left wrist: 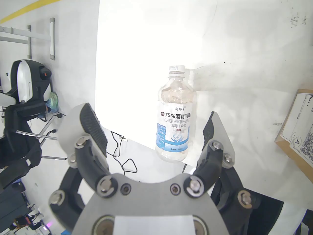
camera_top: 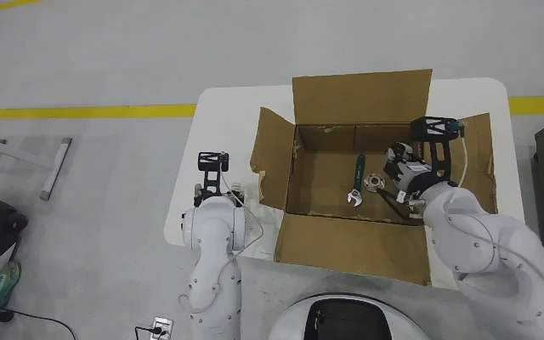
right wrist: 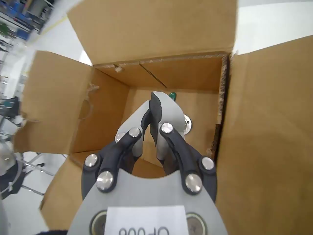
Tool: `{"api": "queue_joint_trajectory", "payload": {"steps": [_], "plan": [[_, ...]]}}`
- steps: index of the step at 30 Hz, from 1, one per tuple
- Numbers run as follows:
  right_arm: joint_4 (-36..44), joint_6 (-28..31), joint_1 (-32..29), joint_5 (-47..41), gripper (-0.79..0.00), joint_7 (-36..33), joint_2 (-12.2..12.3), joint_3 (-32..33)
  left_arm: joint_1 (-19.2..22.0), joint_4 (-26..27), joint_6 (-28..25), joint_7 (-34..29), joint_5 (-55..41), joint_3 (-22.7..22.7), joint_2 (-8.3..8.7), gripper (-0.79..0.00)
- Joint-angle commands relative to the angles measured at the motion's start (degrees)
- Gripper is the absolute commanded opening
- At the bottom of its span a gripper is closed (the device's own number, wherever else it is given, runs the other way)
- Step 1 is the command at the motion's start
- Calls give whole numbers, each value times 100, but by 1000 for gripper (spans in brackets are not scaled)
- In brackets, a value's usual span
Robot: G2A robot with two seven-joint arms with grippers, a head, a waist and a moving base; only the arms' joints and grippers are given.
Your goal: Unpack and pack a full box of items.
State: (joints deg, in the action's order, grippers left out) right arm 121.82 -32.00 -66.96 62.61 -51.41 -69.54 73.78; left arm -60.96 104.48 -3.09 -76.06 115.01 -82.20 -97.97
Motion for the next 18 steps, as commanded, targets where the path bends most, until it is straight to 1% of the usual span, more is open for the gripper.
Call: {"api": "queue_joint_trajectory", "payload": {"steps": [1, 4, 8, 11, 14, 16, 17, 18], "plan": [[-535, -377, 415, 525, -785, -154, -62, -565, 0, 0, 0, 0, 0, 0, 0, 0], [-1271, -786, 927, 819, -785, -531, -172, -1067, 0, 0, 0, 0, 0, 0, 0, 0], [-2114, -1088, 1536, 1152, -785, -954, -311, -1524, 0, 0, 0, 0, 0, 0, 0, 0], [-2663, -1078, 1837, 1264, -785, -1010, -412, -1694, 0, 0, 0, 0, 0, 0, 0, 0], [-3098, -913, 2069, 1299, -785, -1174, -507, -1811, 0, 0, 0, 0, 0, 0, 0, 0], [-3321, -845, 2179, 1361, -659, -1242, -569, -1875, 0, 0, 0, 0, 0, 0, 0, 0], [-3418, -801, 2231, 1369, -542, -1287, -601, -1907, 0, 0, 0, 0, 0, 0, 0, 0], [-3514, -775, 2280, 1389, -486, -1313, -633, -1938, 0, 0, 0, 0, 0, 0, 0, 0]]}}
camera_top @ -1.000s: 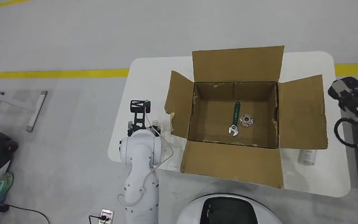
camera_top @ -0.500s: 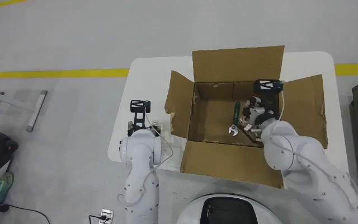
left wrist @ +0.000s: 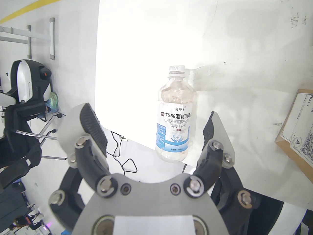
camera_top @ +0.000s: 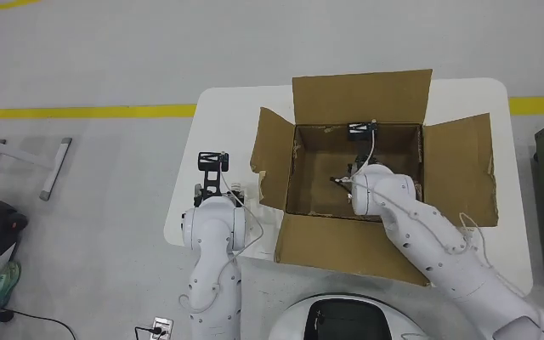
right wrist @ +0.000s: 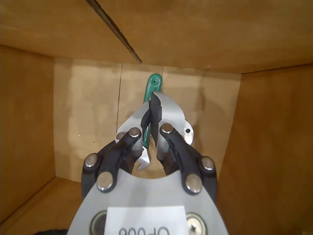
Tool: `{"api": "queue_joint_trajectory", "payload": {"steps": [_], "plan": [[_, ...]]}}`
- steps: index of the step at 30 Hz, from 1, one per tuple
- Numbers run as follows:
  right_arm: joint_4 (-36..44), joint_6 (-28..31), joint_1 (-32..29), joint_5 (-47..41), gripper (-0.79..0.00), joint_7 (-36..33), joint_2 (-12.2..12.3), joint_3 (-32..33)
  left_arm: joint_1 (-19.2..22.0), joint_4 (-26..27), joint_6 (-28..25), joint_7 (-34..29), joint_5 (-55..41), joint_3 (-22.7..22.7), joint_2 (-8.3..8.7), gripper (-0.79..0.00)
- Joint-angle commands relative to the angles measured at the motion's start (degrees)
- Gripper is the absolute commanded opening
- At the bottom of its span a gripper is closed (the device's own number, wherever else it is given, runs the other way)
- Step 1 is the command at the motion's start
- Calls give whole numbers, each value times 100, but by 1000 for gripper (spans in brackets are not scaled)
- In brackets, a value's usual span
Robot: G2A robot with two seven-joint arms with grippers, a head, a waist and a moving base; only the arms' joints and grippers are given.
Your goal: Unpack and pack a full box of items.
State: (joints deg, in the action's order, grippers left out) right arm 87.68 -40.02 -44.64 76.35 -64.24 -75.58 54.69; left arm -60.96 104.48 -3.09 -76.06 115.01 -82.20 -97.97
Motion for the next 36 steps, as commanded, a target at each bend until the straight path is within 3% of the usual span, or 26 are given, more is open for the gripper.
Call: {"api": "queue_joint_trajectory", "payload": {"steps": [1, 13, 28, 30, 32, 36], "plan": [[-208, 49, 93, 58, -449, -52, -60, -64, 0, 0, 0, 0, 0, 0, 0, 0], [-822, 246, 303, 282, -425, -249, -356, 3, 0, 0, 0, 0, 0, 0, 0, 0], [-1179, 400, 325, 499, -499, -402, -625, 113, 0, 0, 0, 0, 0, 0, 0, 0], [-1186, 412, 317, 536, -554, -414, -651, 129, 0, 0, 0, 0, 0, 0, 0, 0], [-1173, 428, 302, 568, -674, -430, -675, 152, 0, 0, 0, 0, 0, 0, 0, 0], [-1173, 479, 270, 657, -785, -481, -716, 192, 0, 0, 0, 0, 0, 0, 0, 0]]}}
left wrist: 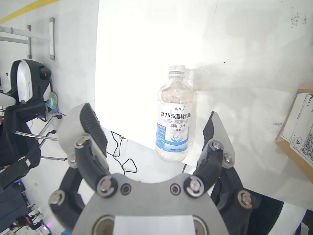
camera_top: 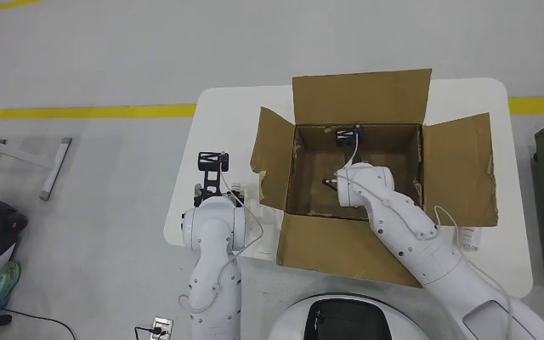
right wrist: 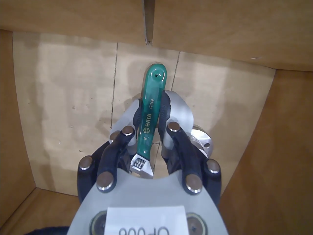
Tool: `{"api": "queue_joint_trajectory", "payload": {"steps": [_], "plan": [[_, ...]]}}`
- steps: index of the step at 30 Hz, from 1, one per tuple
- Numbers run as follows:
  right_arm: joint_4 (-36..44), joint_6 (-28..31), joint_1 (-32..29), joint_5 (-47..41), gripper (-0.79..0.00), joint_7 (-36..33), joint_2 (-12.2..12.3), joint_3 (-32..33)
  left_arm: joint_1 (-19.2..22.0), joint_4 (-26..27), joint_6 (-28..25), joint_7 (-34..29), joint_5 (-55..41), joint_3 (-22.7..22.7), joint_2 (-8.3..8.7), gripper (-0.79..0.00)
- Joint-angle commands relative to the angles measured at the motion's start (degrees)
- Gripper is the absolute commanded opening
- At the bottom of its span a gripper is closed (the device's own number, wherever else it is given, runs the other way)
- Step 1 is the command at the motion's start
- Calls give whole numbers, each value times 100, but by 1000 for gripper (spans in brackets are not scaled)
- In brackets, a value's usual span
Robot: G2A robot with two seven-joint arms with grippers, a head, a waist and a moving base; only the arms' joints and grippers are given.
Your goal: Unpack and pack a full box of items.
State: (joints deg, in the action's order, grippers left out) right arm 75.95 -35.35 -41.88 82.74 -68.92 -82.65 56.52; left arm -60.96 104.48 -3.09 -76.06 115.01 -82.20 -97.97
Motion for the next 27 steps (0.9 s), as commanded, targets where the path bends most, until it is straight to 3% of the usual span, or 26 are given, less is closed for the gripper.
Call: {"api": "queue_joint_trajectory", "payload": {"steps": [1, 10, 18, 22, 27], "plan": [[1, 23, -12, 37, -785, -24, -19, 22, 0, 0, 0, 0, 0, 0, 0, 0], [221, 126, -119, 179, -785, -107, -90, 122, 0, 0, 0, 0, 0, 0, 0, 0], [1209, 269, -502, 254, -785, -111, -70, 450, 0, 0, 0, 0, 0, 0, 0, 0], [1547, 644, -703, 316, -785, 86, -49, 548, 0, 0, 0, 0, 0, 0, 0, 0], [1387, 1182, -719, 318, -785, 292, -73, 449, 0, 0, 0, 0, 0, 0, 0, 0]]}}
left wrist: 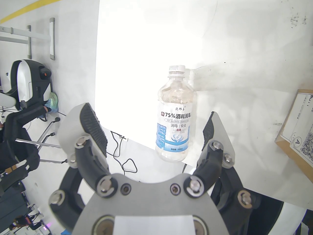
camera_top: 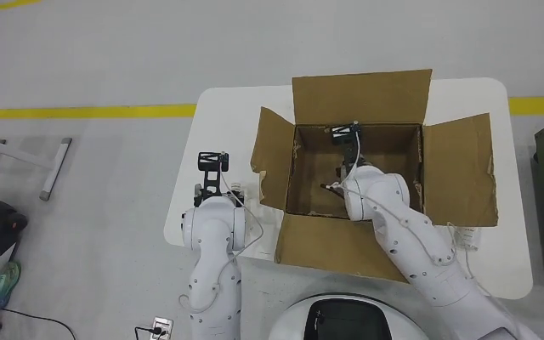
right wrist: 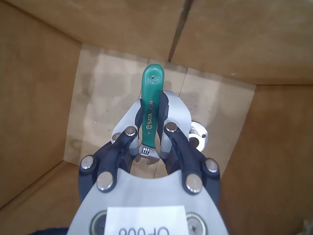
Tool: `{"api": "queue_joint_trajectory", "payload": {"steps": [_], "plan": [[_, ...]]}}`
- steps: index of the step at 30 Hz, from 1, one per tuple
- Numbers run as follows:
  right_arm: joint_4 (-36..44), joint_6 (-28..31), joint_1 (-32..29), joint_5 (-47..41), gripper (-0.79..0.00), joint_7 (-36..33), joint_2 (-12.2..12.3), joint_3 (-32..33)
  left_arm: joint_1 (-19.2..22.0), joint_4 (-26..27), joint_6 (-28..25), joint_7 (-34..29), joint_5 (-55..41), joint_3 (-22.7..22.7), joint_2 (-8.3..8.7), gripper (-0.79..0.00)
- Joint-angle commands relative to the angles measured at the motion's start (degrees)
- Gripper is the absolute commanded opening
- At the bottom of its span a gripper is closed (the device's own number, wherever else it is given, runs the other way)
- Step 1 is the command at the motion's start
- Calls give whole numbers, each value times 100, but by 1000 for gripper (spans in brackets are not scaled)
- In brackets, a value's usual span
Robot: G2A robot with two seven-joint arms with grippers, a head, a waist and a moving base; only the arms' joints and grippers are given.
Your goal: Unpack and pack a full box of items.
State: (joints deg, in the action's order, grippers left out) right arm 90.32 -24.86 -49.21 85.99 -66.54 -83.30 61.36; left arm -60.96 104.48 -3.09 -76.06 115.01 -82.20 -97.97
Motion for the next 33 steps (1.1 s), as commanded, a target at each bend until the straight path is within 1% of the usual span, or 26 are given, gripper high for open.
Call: {"api": "queue_joint_trajectory", "payload": {"steps": [1, 3, 4, 5, 7, 8, 11, 15, 17, 19, 22, 23, 28, 33], "plan": [[-128, 241, 27, 20, -785, 81, -14, -77, 0, 0, 0, 0, 0, 0, 0, 0], [-293, 429, 87, 122, -785, 81, -32, -175, 0, 0, 0, 0, 0, 0, 0, 0], [-366, 501, 122, 142, -754, 84, -43, -213, 0, 0, 0, 0, 0, 0, 0, 0], [-460, 625, 161, 187, -579, 86, -53, -269, 0, 0, 0, 0, 0, 0, 0, 0], [-624, 828, 237, 258, -366, 87, -71, -346, 0, 0, 0, 0, 0, 0, 0, 0], [-706, 955, 273, 298, 0, 45, -79, -391, 0, 0, 0, 0, 0, 0, 0, 0], [-757, 1096, 356, 218, 0, -1, -106, -375, 0, 0, 0, 0, 0, 0, 0, 0], [-679, 1409, 458, 175, 0, -396, -109, -283, 0, 0, 0, 0, 0, 0, 0, 0], [-582, 1594, 505, 219, 0, -715, -102, -239, 0, 0, 0, 0, 0, 0, 0, 0], [-477, 1793, 576, 268, 0, -1186, -95, -192, 0, 0, 0, 0, 0, 0, 0, 0], [-321, 1841, 696, 445, 0, -1870, -95, -126, 0, 0, 0, 0, 0, 0, 0, 0], [-271, 1747, 720, 422, 0, -2061, -105, -88, 0, 0, 0, 0, 0, 0, 0, 0], [-401, 1599, 766, 370, 0, -2146, -159, -135, 0, 0, 0, 0, 0, 0, 0, 0], [-401, 1599, 766, 370, 0, -2146, -159, -135, 0, 0, 0, 0, 0, 0, 0, 0]]}}
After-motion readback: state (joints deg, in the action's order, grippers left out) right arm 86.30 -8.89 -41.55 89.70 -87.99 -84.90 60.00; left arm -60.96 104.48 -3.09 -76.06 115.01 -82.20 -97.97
